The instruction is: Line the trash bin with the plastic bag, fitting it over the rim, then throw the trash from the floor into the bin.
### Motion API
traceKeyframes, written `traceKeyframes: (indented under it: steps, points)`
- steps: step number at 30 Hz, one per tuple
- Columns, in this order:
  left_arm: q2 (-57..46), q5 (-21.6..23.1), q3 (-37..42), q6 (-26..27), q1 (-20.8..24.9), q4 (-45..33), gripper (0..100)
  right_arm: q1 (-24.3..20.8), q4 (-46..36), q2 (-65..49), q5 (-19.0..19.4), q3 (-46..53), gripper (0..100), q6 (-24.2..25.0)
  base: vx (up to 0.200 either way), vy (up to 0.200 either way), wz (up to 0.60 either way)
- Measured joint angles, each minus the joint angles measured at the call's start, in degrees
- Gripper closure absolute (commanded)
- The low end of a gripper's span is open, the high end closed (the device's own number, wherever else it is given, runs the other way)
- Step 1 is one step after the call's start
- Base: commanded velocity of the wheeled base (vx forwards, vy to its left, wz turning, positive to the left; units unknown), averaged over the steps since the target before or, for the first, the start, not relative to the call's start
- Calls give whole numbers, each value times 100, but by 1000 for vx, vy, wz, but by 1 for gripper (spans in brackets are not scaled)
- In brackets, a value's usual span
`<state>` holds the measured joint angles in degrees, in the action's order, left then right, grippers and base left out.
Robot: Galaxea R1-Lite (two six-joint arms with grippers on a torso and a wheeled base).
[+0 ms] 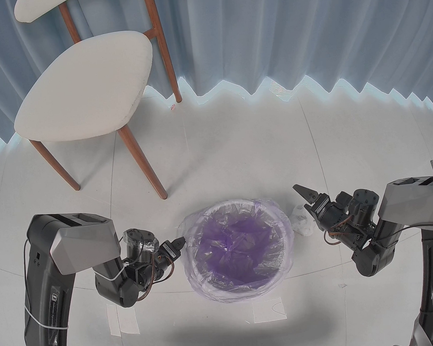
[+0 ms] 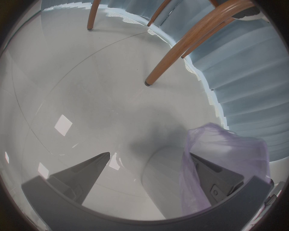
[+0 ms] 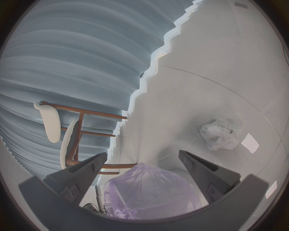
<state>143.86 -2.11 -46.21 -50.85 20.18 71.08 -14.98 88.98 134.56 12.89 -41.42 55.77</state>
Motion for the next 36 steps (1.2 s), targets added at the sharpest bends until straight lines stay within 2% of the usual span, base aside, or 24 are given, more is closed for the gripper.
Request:
traceKeyframes:
  steps: [5,8,13,17,21,29,36]
  points:
    - [7,-453,-433,40,60,-709,0,13,0,11,-95,-17,0,-65,0,0,0]
    - [7,-517,-552,79,72,-723,0,18,0,30,-112,-48,0,-76,0,0,0]
    - [-9,-522,-430,44,71,-176,0,24,0,72,-115,-83,0,-73,0,0,0]
    - [-37,-503,-116,51,52,892,0,22,0,80,-118,-85,0,-73,0,0,0]
    - [-78,-491,405,95,83,1565,0,24,0,83,-121,-80,0,-71,0,0,0]
    - [-528,-475,1152,71,160,1732,0,24,-2,80,-123,-57,0,-68,0,0,0]
    - [-1477,-440,1496,-68,162,1743,0,29,-2,22,-129,-2,0,-67,0,0,0]
